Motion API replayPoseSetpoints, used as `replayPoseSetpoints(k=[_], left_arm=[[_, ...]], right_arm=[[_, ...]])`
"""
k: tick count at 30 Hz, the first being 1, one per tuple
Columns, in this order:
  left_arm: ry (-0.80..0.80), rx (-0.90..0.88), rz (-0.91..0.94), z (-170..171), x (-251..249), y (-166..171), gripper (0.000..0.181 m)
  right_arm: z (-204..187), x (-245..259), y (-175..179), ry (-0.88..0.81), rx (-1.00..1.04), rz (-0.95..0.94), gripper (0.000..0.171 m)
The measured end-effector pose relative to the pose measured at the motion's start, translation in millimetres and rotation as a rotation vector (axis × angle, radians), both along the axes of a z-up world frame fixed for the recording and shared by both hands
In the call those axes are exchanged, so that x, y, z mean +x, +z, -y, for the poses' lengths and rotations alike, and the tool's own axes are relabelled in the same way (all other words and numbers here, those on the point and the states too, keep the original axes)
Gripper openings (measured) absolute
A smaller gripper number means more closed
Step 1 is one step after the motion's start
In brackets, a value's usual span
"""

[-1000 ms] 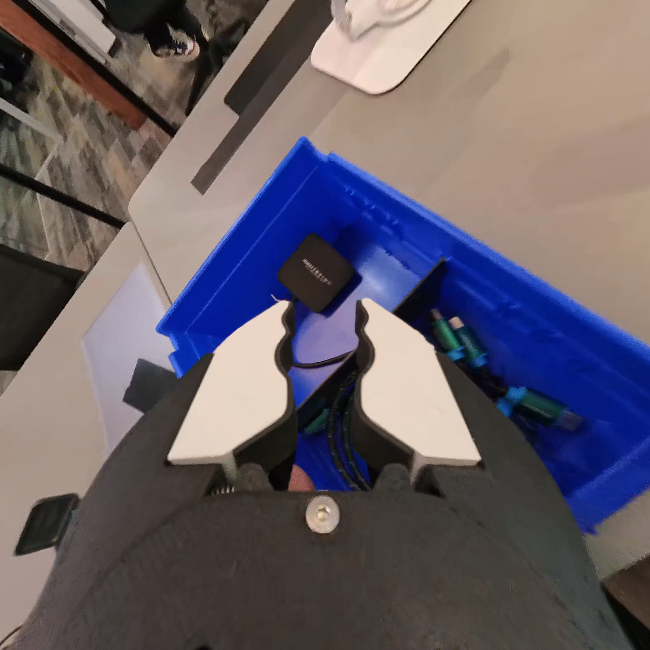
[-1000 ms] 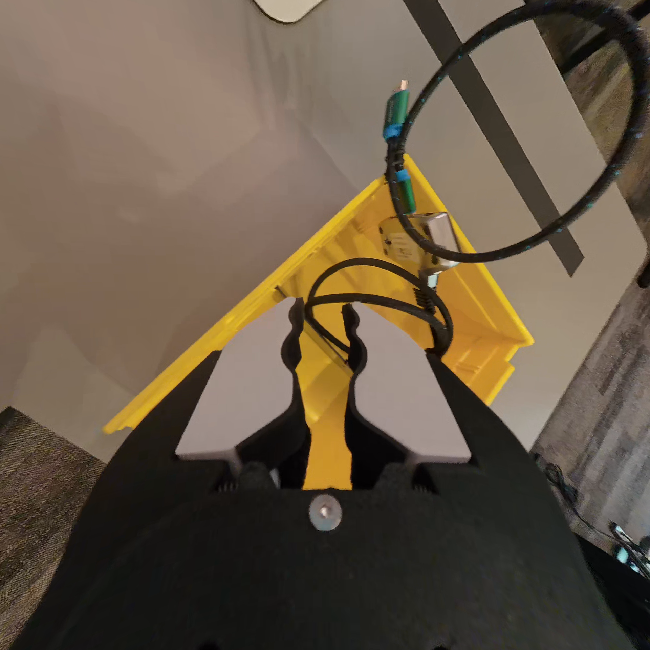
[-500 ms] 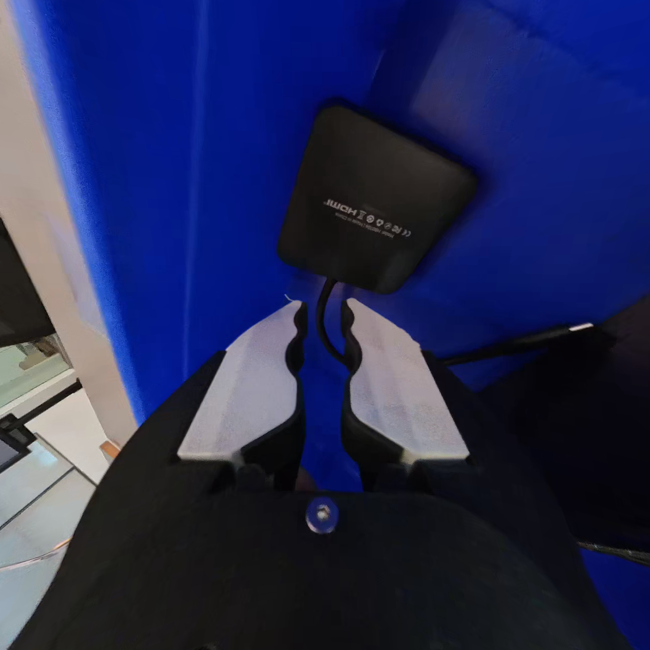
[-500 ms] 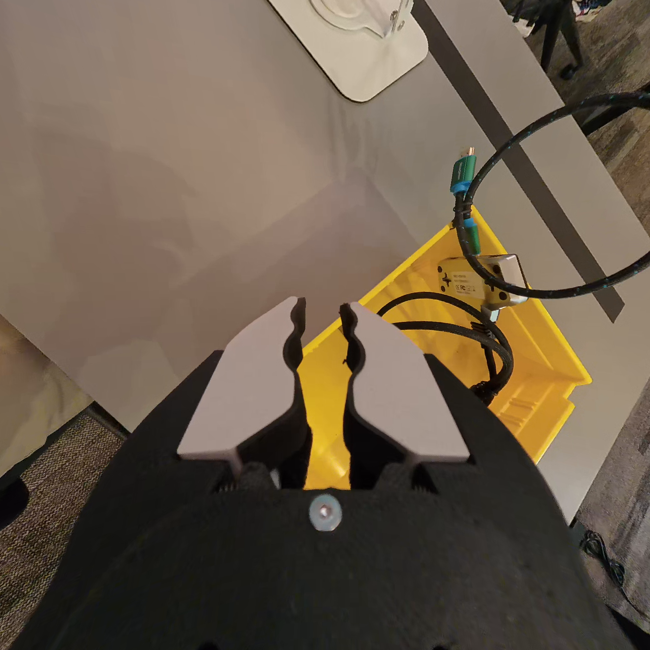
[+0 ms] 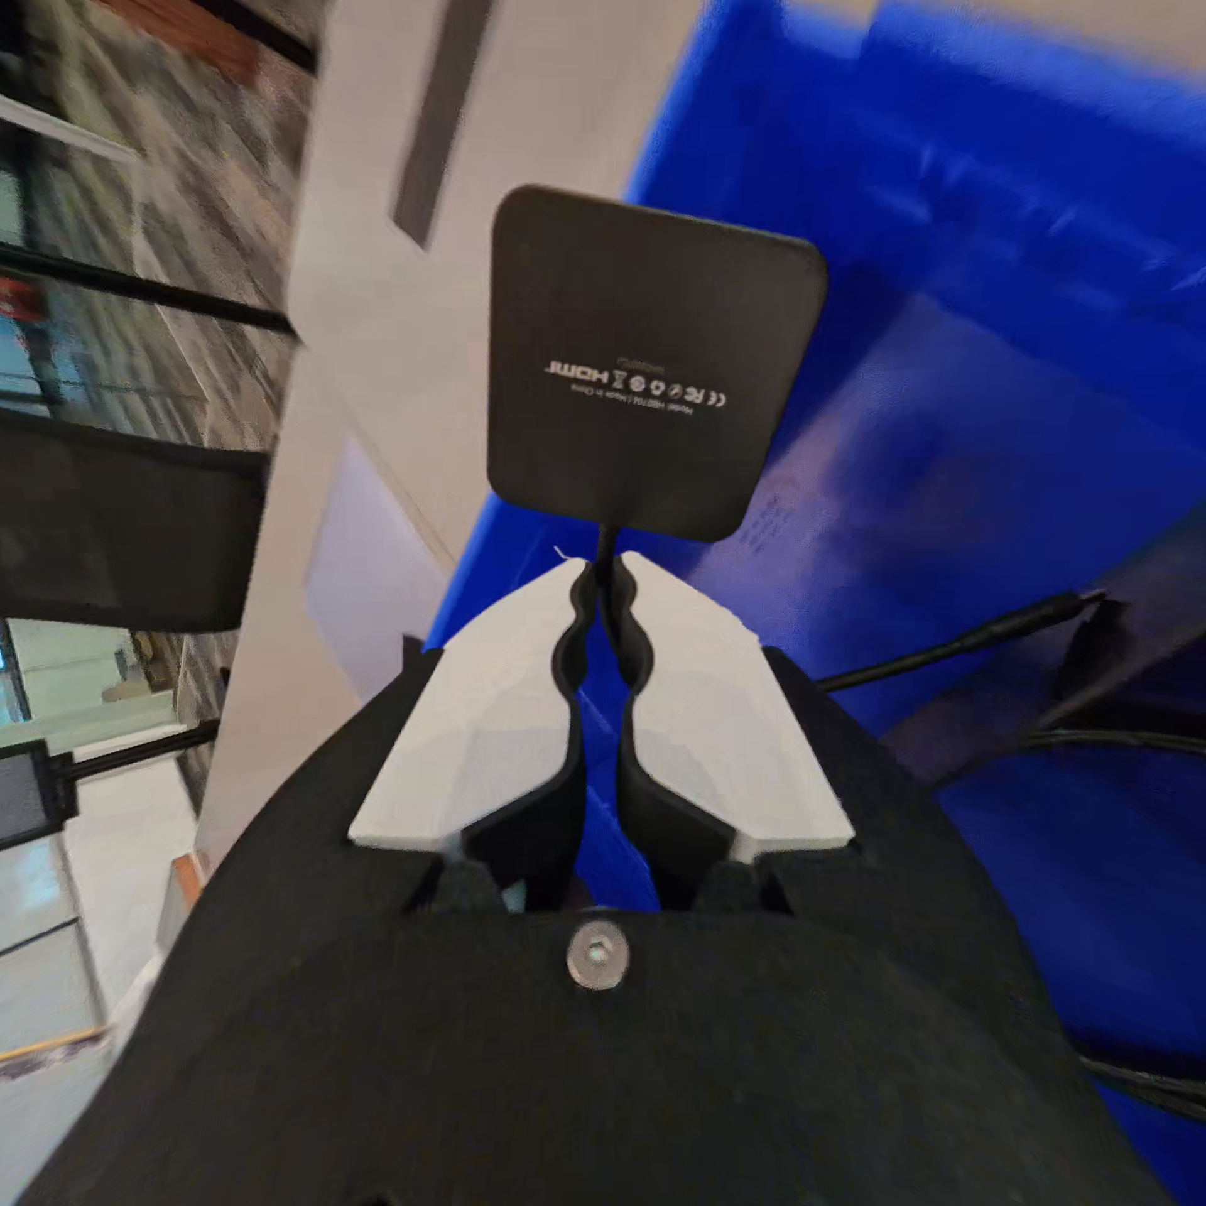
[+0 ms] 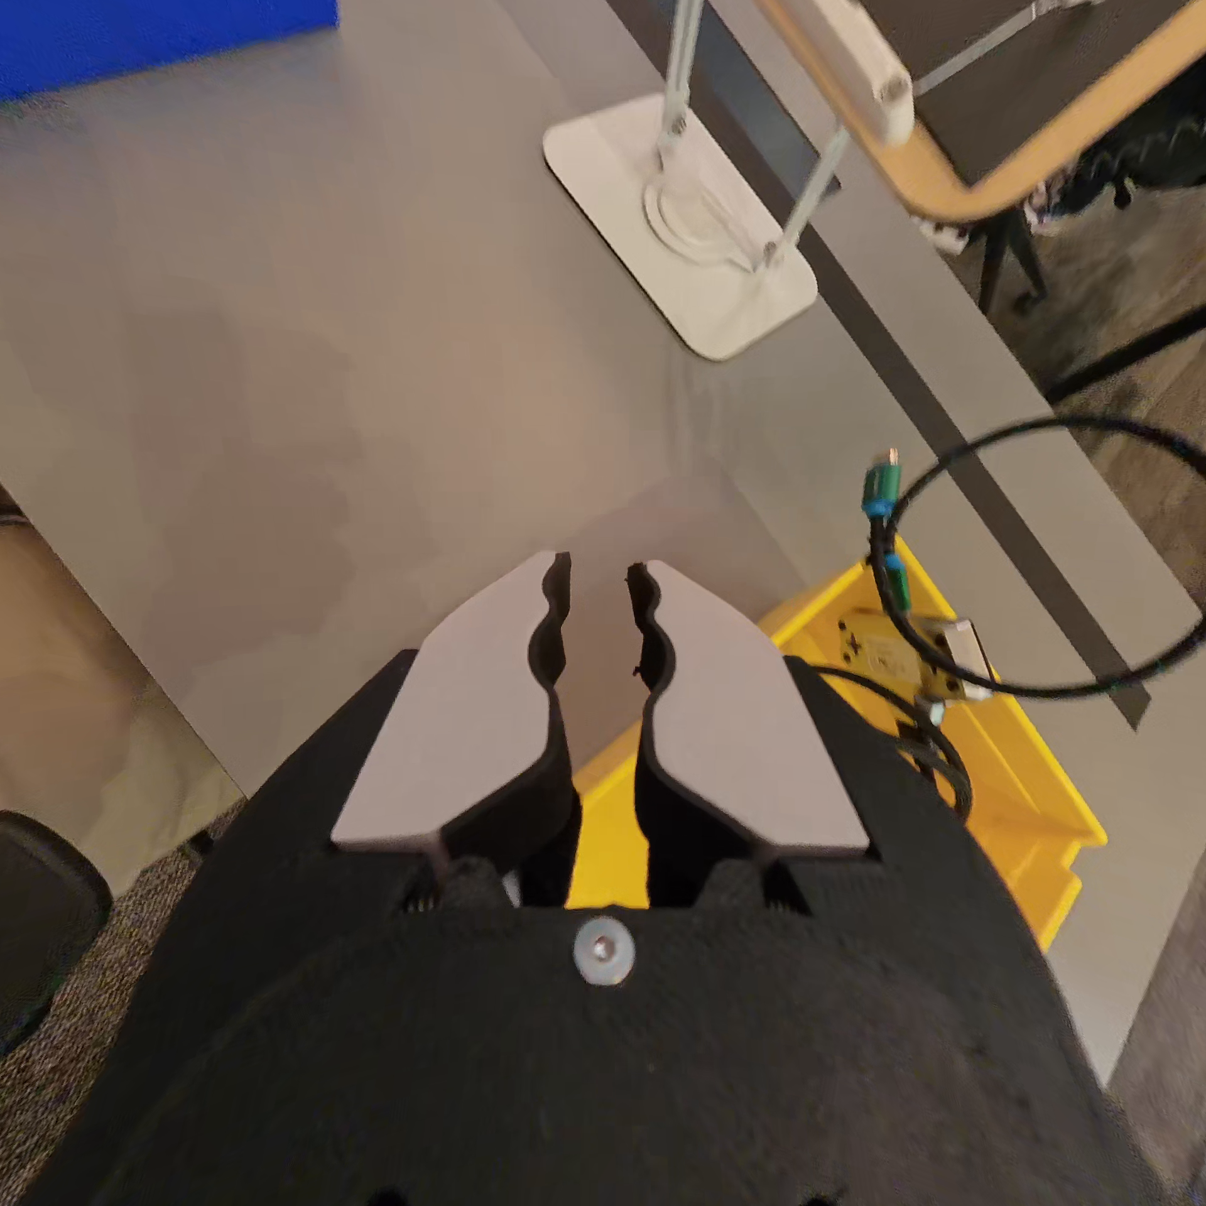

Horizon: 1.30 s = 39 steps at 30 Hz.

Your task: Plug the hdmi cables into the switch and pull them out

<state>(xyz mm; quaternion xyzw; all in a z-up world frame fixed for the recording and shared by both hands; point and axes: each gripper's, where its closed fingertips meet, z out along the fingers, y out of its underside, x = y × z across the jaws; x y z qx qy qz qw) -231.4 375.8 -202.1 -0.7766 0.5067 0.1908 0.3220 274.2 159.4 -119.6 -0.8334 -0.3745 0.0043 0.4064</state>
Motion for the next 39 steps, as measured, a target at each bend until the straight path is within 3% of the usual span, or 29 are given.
replayPoseSetpoints(k=[9,16,21,25,31,33,39], left_arm=[[-0.209,0.171,0.588,52,82,109,0.004],[-0.529,0.073,1.025,128,181,159,0.004],[-0.72,-0.094,1.17,188,246,152,0.004],[-0.755,-0.161,1.17,213,277,134,0.004],[-0.805,-0.258,1.2,235,296,113,0.004],[-0.811,-0.279,1.2,240,300,107,0.004],[-0.799,-0.332,1.228,244,304,99,0.004]], right_arm=[[-2,-117,33,0.235,0.111,-0.254,0.033],[-5,-199,57,0.407,0.165,-0.51,0.064],[-4,-239,68,0.511,0.214,-0.626,0.088],[1,-252,67,0.556,0.201,-0.699,0.105],[8,-259,54,0.601,0.164,-0.724,0.101],[13,-261,50,0.633,0.129,-0.743,0.086],[16,-262,41,0.65,0.088,-0.73,0.084]])
